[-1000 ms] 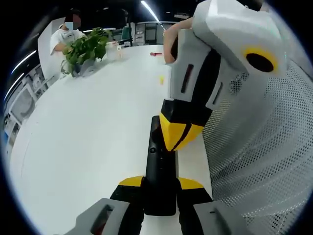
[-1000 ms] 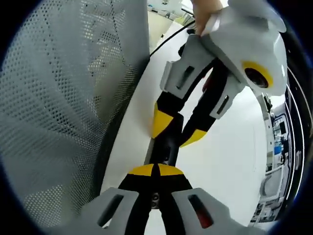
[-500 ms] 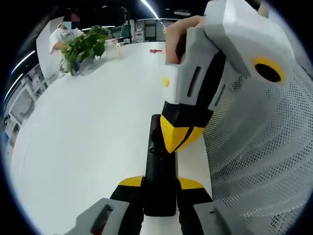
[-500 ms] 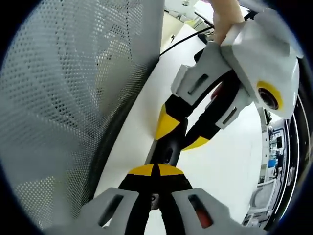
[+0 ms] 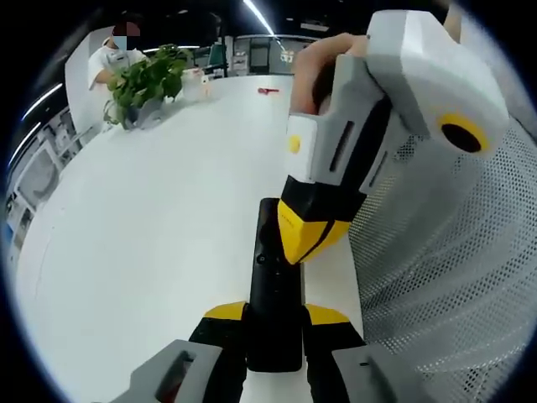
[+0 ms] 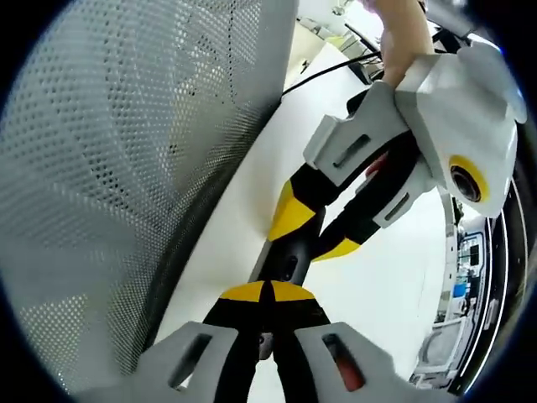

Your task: Press the specified remote control buttons in sequence, fully releasing each button before pressing the next.

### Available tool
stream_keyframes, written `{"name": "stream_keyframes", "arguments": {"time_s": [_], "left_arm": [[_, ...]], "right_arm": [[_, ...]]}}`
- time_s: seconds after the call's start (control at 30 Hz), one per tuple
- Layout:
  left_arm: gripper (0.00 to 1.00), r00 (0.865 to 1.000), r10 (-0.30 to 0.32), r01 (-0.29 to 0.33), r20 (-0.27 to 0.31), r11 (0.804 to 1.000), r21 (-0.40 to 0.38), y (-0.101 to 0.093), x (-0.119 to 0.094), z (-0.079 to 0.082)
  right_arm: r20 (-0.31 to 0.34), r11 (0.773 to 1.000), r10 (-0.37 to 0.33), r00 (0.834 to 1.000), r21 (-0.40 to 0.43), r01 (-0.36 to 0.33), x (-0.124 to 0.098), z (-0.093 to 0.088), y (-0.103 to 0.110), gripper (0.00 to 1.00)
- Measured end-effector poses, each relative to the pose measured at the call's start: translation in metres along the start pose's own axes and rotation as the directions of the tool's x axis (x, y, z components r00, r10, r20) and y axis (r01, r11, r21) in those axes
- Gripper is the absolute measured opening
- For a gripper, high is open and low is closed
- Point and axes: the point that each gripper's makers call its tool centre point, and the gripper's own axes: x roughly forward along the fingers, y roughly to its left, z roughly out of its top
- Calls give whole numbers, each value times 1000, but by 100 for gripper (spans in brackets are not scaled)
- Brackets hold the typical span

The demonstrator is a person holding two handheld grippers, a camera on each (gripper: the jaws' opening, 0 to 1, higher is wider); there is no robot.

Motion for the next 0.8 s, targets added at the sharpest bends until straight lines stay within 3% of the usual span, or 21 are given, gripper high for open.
{"name": "stream_keyframes", "arguments": {"time_s": [0.27, 0.5, 0.8], "left_arm": [[25, 1000, -7, 7, 3, 1000, 0, 0, -1, 0], [25, 1000, -3, 3, 5, 1000, -5, 0, 0, 0], [25, 1000, -6, 7, 19, 1000, -13, 0, -1, 0]], "right_arm": [[15, 1000, -3, 1000, 7, 3, 0, 0, -1, 0], [69, 991, 7, 998, 134, -16, -1, -1, -3, 0], [28, 997, 13, 1000, 81, -15, 0, 0, -1, 0]]}}
